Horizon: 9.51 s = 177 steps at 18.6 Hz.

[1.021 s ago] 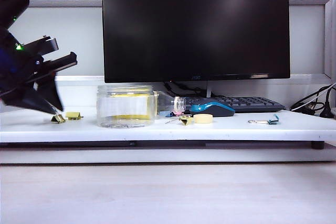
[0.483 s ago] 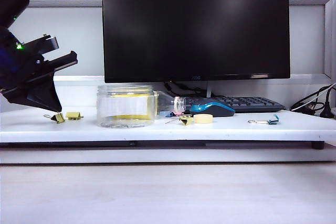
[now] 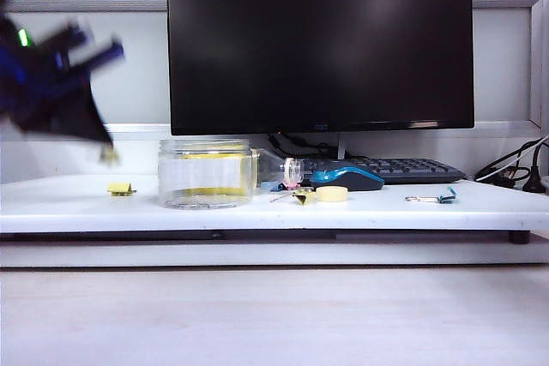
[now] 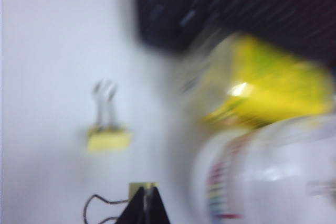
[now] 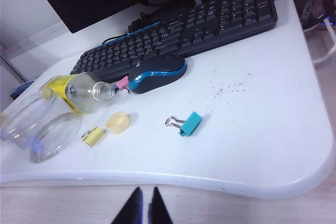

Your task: Pick up the clips with the largest number of clips of the same color on the table and place them in a round transparent plastic box.

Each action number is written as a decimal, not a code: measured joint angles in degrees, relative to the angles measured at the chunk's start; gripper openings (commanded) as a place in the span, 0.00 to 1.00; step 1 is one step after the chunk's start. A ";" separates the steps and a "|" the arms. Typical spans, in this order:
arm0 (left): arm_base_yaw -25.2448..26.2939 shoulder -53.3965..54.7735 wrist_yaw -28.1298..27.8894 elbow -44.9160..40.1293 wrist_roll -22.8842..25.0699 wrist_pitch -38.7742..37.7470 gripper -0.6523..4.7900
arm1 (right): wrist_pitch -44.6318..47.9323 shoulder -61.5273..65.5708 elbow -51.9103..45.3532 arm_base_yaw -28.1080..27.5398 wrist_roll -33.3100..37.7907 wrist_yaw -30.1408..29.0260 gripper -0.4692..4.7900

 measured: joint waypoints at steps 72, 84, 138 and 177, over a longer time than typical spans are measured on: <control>-10.32 17.07 -29.03 10.05 9.29 0.85 0.56 | -0.46 0.00 -0.02 0.02 -0.09 -0.28 0.15; -10.32 17.59 -28.76 10.08 8.96 2.21 0.28 | -0.46 0.00 -0.02 0.00 -0.17 -0.28 0.15; -4.96 16.22 -10.51 10.14 1.51 -1.86 0.65 | -1.09 0.00 -0.02 0.02 -1.42 -0.33 0.15; -4.94 22.47 -11.87 15.47 13.92 -1.42 0.38 | -1.51 0.00 -0.02 0.00 -1.44 0.96 0.15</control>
